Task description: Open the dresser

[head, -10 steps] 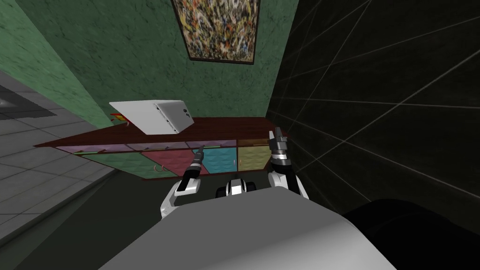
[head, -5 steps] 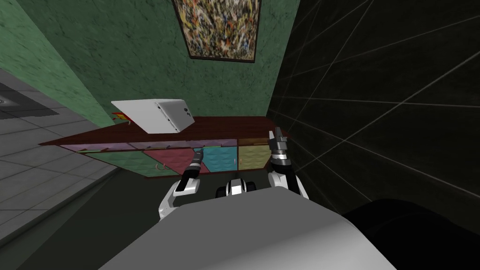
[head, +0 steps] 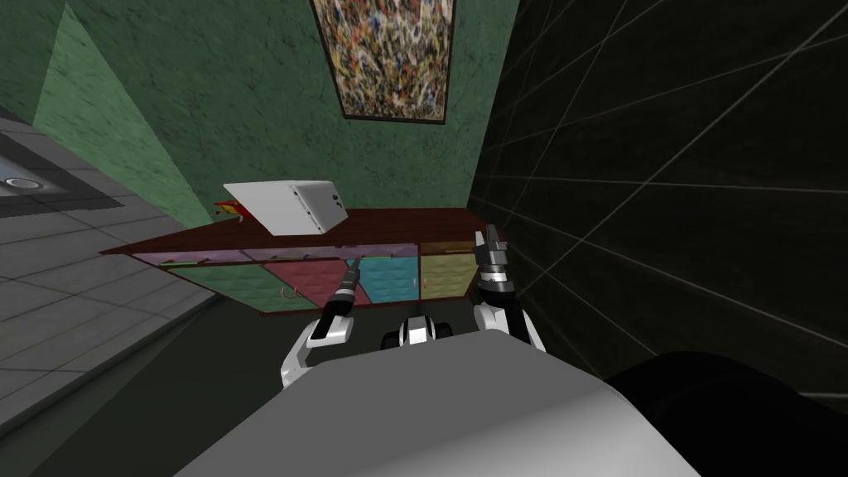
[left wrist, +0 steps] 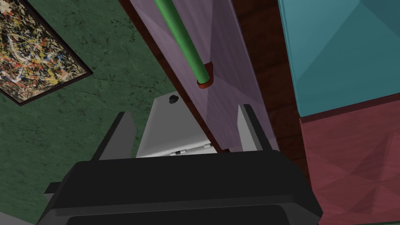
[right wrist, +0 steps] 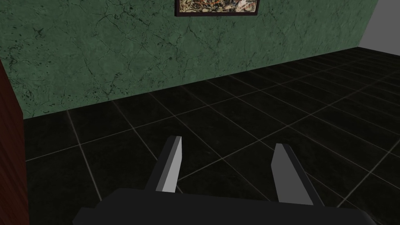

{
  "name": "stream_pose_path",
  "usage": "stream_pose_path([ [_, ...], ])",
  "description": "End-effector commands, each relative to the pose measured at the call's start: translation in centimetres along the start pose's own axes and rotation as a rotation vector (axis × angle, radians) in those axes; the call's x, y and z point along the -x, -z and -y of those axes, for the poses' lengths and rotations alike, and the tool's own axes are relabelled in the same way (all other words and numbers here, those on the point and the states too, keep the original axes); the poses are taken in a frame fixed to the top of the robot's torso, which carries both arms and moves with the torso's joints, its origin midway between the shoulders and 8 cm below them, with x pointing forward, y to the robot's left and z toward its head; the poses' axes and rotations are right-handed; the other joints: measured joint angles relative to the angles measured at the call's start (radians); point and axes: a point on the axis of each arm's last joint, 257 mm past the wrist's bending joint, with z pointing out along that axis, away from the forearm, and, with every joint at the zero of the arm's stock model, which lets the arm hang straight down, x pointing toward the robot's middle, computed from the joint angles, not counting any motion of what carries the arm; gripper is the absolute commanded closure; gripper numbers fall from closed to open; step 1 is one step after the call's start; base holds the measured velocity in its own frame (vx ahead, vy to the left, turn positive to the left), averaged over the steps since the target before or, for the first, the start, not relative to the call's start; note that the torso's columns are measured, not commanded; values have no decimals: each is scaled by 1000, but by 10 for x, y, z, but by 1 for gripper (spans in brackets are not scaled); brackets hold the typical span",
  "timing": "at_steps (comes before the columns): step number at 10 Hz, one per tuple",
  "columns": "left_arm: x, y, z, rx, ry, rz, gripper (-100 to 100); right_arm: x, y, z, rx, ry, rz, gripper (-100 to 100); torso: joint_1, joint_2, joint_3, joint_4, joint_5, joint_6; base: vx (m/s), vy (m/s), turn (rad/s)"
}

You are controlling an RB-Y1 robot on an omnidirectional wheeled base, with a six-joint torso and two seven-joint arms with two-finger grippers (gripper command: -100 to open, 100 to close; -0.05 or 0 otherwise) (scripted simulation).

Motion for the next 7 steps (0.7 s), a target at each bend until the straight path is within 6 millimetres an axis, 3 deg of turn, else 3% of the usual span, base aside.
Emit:
stream_pose_path([
  [1, -1, -1, -1, -1, -2, -1, -100, 0, 0, 0, 0, 0, 0, 0, 0, 5, 3, 1, 0, 0, 81, -6, -5],
  [3, 1, -2, 3, -5, -3, 1, -100, 0, 0, 0, 0, 0, 0, 0, 0, 16, 10, 5, 0, 0, 77, -5, -16],
  [4, 2, -3, 4, -3, -3, 2, 100, 0, 0, 0, 0, 0, 0, 0, 0, 17, 11, 5, 0, 0, 12, -1, 2],
  [7, 1, 3, 8, -6, -2, -7, 100, 0, 0, 0, 0, 0, 0, 0, -3, 21, 14, 6, -1, 1, -156, -7, 33],
])
